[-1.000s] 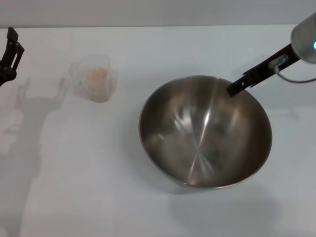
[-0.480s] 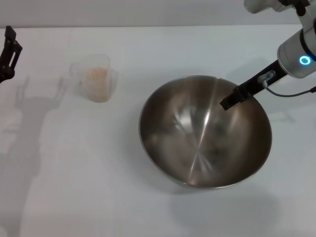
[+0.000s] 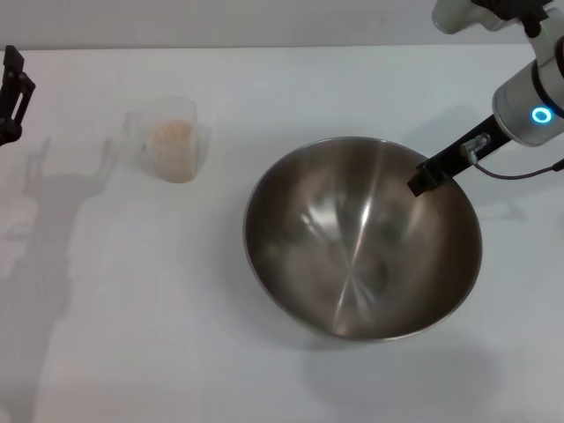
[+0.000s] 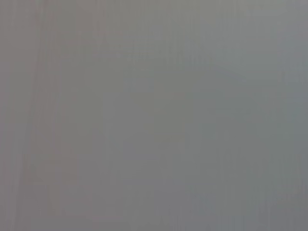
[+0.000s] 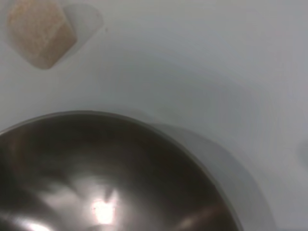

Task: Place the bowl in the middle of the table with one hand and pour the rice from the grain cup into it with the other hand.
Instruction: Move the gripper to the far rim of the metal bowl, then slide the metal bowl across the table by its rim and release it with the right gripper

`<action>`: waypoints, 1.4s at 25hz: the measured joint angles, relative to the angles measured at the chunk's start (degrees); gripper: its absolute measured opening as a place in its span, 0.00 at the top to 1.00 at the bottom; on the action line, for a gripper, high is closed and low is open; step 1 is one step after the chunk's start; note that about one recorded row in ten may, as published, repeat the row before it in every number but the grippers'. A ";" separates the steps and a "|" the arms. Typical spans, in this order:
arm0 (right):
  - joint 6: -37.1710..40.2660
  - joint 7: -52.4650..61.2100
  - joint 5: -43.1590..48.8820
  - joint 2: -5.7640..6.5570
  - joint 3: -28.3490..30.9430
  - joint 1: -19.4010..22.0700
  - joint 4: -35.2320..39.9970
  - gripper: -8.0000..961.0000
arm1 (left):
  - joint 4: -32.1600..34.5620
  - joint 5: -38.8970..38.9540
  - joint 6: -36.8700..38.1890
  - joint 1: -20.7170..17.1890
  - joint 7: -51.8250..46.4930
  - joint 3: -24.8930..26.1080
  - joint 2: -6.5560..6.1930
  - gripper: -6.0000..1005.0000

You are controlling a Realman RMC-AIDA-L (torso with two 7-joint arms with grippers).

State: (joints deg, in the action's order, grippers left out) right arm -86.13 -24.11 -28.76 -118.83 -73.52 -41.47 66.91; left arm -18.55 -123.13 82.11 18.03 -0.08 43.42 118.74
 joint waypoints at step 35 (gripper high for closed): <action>10.63 -1.20 -3.02 0.00 1.46 -0.98 -1.61 0.99 | -0.09 -0.35 2.62 -0.67 -0.22 -0.41 0.08 0.13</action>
State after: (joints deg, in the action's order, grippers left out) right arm -75.50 -25.31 -31.78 -118.83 -72.06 -42.45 65.30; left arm -18.64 -123.48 84.73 17.36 -0.30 43.01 118.83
